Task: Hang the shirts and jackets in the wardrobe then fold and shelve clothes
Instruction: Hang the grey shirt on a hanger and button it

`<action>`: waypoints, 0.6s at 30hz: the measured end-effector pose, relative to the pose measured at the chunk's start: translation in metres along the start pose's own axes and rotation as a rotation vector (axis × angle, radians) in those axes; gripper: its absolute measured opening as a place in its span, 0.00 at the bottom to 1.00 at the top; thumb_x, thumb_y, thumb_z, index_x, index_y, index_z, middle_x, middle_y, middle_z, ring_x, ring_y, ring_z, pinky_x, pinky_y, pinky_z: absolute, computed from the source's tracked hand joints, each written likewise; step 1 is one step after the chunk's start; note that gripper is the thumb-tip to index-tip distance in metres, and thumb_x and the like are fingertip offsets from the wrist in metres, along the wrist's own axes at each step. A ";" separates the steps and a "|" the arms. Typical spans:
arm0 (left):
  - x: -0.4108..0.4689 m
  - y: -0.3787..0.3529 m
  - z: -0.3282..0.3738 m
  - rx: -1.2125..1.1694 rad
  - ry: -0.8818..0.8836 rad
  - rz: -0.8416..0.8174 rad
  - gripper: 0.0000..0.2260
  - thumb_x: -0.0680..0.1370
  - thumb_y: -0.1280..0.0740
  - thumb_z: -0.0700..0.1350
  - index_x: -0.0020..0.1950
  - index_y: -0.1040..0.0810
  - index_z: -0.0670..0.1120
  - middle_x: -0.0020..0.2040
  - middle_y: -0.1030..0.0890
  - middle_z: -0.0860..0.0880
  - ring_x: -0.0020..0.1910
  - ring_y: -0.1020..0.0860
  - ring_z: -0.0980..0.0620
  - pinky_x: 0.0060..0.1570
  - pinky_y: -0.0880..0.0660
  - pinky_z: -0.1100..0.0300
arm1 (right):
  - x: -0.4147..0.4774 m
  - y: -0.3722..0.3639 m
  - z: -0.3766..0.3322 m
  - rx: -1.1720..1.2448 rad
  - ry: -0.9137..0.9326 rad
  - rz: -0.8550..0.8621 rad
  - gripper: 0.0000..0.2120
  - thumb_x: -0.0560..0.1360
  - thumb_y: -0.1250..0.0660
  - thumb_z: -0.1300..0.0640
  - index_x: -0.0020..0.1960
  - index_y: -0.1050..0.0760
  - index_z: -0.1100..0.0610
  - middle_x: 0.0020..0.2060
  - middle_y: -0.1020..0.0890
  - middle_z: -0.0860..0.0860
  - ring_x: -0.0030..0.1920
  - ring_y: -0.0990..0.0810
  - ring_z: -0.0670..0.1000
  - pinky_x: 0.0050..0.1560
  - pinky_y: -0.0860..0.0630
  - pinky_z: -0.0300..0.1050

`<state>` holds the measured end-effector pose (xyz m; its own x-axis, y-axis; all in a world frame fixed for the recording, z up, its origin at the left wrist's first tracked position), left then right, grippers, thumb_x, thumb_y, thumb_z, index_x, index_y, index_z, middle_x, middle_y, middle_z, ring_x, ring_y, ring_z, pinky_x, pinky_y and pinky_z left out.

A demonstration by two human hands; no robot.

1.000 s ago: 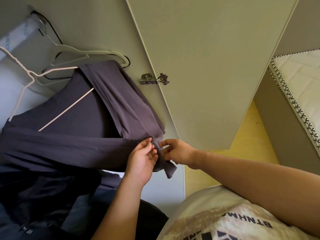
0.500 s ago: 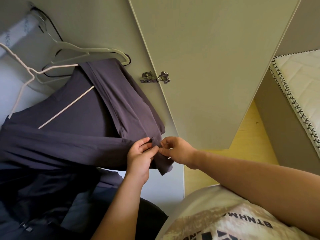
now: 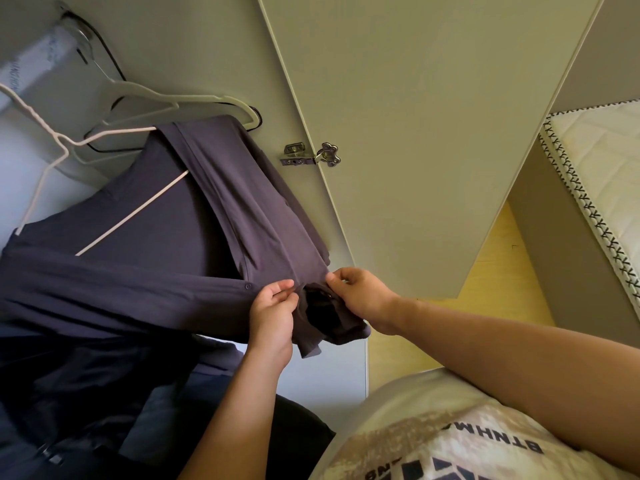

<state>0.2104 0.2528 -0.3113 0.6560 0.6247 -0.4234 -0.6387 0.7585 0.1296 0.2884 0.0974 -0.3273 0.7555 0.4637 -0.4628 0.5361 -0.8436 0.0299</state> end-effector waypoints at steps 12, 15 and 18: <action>-0.008 -0.005 0.008 -0.068 -0.007 -0.127 0.19 0.72 0.31 0.25 0.55 0.24 0.45 0.50 0.15 0.48 0.46 0.16 0.52 0.46 0.19 0.54 | 0.000 -0.002 0.000 0.180 0.009 -0.109 0.09 0.76 0.28 0.59 0.49 0.28 0.52 0.35 0.18 0.55 0.35 0.20 0.55 0.32 0.25 0.45; -0.007 -0.002 0.007 0.101 -0.041 -0.120 0.22 0.71 0.36 0.21 0.54 0.24 0.45 0.53 0.17 0.48 0.46 0.16 0.56 0.38 0.21 0.62 | 0.001 0.000 -0.002 0.108 0.031 -0.086 0.07 0.78 0.35 0.62 0.45 0.26 0.52 0.35 0.18 0.55 0.34 0.22 0.53 0.32 0.25 0.43; -0.005 0.001 0.006 0.234 -0.088 -0.086 0.22 0.73 0.40 0.22 0.51 0.23 0.48 0.51 0.16 0.50 0.46 0.17 0.59 0.41 0.23 0.64 | 0.001 0.001 -0.003 0.045 0.034 -0.069 0.17 0.80 0.40 0.64 0.41 0.19 0.49 0.35 0.17 0.49 0.34 0.21 0.48 0.31 0.26 0.37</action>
<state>0.2092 0.2519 -0.3038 0.7430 0.5622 -0.3632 -0.4753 0.8253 0.3051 0.2904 0.0981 -0.3245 0.7302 0.5294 -0.4319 0.5703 -0.8204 -0.0414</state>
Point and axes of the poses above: each hand's wrist, its own x-axis towards the middle knuckle, its own y-axis out of the back of the hand, z = x × y, the point moved 7 cm from there along x, towards the middle knuckle
